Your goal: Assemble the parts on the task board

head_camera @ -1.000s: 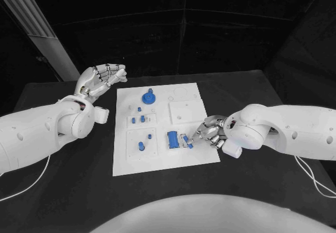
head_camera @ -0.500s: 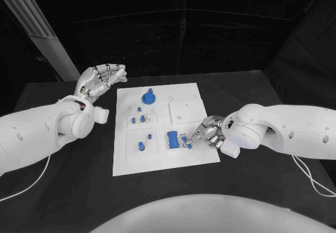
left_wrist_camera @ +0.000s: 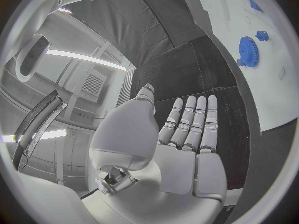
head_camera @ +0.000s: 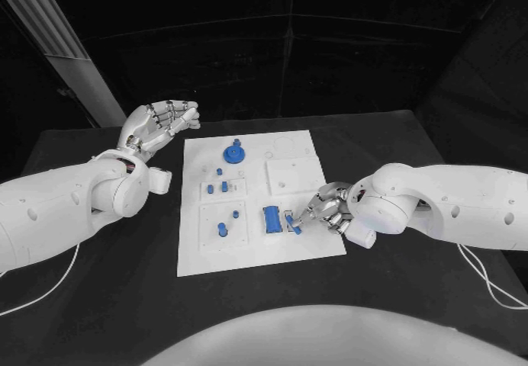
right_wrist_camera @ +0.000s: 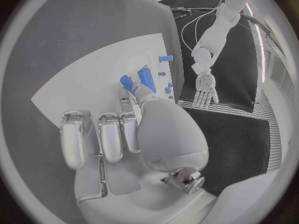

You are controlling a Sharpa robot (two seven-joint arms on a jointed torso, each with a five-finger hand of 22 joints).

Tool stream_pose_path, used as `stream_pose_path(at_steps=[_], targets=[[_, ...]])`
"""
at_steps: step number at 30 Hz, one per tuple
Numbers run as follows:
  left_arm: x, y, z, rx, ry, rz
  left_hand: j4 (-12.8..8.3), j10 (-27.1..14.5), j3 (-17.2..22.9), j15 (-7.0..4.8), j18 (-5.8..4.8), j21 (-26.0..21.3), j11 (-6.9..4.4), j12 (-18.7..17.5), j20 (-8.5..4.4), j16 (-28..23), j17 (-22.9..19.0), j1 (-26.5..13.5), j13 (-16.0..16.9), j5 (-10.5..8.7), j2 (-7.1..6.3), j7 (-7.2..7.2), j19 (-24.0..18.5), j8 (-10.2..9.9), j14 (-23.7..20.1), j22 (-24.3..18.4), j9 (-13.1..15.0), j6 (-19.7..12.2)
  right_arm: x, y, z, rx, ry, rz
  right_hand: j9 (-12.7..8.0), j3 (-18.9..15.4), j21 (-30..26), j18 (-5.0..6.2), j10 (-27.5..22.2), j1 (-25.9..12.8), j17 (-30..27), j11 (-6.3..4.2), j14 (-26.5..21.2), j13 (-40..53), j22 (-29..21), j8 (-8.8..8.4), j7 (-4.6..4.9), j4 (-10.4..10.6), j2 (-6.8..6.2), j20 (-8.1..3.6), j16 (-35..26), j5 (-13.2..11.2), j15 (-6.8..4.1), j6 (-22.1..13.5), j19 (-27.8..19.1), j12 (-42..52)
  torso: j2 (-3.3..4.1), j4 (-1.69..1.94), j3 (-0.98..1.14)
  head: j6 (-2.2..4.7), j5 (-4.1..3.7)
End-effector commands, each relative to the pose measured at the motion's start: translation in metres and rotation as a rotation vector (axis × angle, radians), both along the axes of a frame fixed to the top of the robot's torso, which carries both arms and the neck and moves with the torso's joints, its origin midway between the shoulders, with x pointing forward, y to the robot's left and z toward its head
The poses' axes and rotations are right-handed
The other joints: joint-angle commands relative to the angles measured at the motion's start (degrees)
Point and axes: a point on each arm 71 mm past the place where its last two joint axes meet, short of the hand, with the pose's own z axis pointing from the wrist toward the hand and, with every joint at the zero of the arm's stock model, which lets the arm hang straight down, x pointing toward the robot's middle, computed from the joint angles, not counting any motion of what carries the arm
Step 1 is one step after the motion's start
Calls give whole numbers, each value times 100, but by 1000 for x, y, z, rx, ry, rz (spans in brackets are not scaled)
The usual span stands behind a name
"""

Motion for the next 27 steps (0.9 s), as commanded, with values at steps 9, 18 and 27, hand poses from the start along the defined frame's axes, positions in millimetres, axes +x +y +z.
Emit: stream_pose_path(at_steps=[9, 18, 27], targets=[[-2, -2, 7, -36, -82, -25, 0, -39, -23, -5, -57, -27, -16, 34, 0, 12, -9, -2, -7, 28, 46, 514, 28, 18, -22, -8, -9, -41, 2, 0, 0, -5, -7, -34, -9, 3, 18, -86, 597, -56, 1510, -15, 595, 1501, 1509, -44, -4, 30, 32, 37, 14, 12, 23, 58, 594, 14, 0, -2, 1, 0, -18], [-2, -1, 7, -36, -81, -24, 0, -39, -23, -5, -57, -27, -16, 34, 0, 12, -9, -2, -7, 28, 46, 514, 28, 18, -22, -8, -9, -41, 2, 2, 0, -3, -12, -37, -17, -10, 18, -86, 597, -85, 1510, -16, 595, 1501, 1509, -55, -3, 48, 29, 35, 14, 10, 20, 67, 594, 14, -3, -3, 0, 0, -17], [-2, -1, 7, -36, -80, -24, 0, -39, -23, -5, -57, -27, -16, 34, 0, 12, -9, -2, -7, 28, 46, 514, 28, 18, -22, -8, -9, -41, 2, 3, 0, -8, -7, -32, -76, -274, 18, -86, 597, -453, 1510, 10, 595, 1501, 1509, -141, 29, 242, -165, 37, 14, -96, 28, 67, 594, 14, 0, -1, -1, 0, -16]])
